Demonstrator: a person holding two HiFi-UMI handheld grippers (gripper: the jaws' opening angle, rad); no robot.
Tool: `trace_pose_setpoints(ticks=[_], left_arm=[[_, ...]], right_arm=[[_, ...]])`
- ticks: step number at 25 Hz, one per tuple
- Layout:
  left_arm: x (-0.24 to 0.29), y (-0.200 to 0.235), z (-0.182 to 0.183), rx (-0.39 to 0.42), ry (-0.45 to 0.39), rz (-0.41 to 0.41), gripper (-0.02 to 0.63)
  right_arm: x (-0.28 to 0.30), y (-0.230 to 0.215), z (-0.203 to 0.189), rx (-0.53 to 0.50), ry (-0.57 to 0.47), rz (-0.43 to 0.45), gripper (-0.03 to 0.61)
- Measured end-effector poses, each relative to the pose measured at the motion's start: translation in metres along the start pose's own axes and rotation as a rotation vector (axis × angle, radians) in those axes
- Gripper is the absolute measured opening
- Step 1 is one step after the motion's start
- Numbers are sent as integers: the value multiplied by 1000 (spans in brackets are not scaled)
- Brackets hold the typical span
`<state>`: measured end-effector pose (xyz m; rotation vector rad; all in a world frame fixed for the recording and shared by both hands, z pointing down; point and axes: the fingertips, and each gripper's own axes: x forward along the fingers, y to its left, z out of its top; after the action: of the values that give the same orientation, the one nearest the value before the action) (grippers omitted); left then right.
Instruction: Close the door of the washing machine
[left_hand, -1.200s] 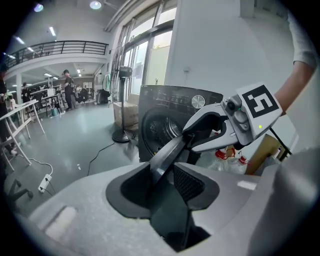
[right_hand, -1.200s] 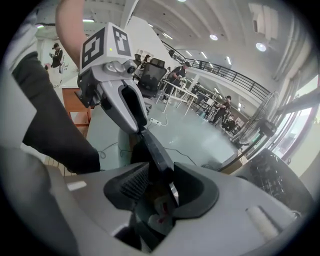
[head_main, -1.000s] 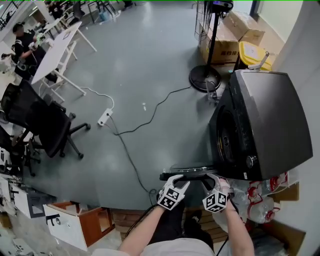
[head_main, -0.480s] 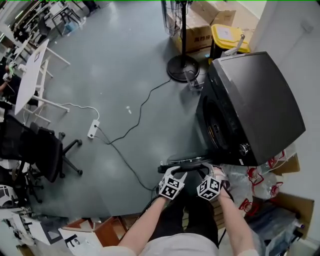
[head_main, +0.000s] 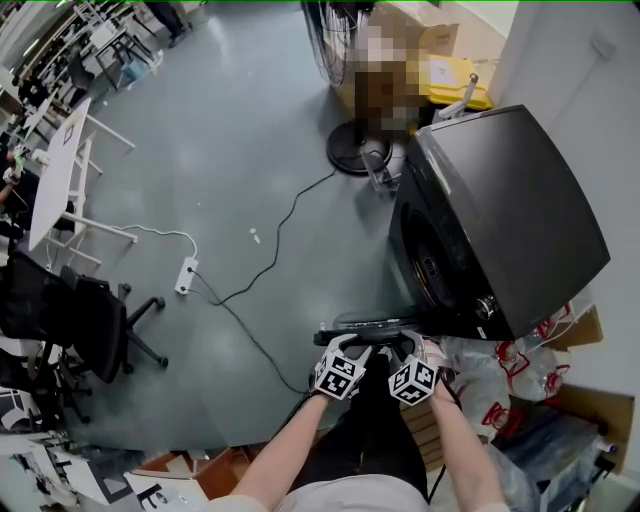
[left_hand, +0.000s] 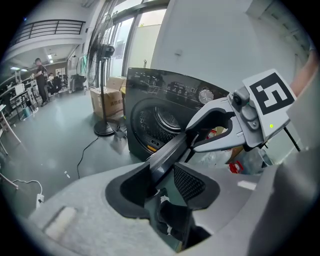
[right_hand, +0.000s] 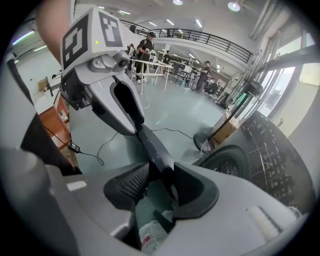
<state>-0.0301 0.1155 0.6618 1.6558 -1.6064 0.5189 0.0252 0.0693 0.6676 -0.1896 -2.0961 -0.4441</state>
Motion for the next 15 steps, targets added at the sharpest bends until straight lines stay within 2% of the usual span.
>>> trace_pose_setpoints(ticks=[6, 15], left_arm=[[10, 20, 15, 37, 18, -11, 161], [26, 38, 45, 129, 41, -100, 166]], right_arm=[[10, -16, 9, 47, -17, -26, 144], [14, -43, 13, 128, -36, -49, 133]])
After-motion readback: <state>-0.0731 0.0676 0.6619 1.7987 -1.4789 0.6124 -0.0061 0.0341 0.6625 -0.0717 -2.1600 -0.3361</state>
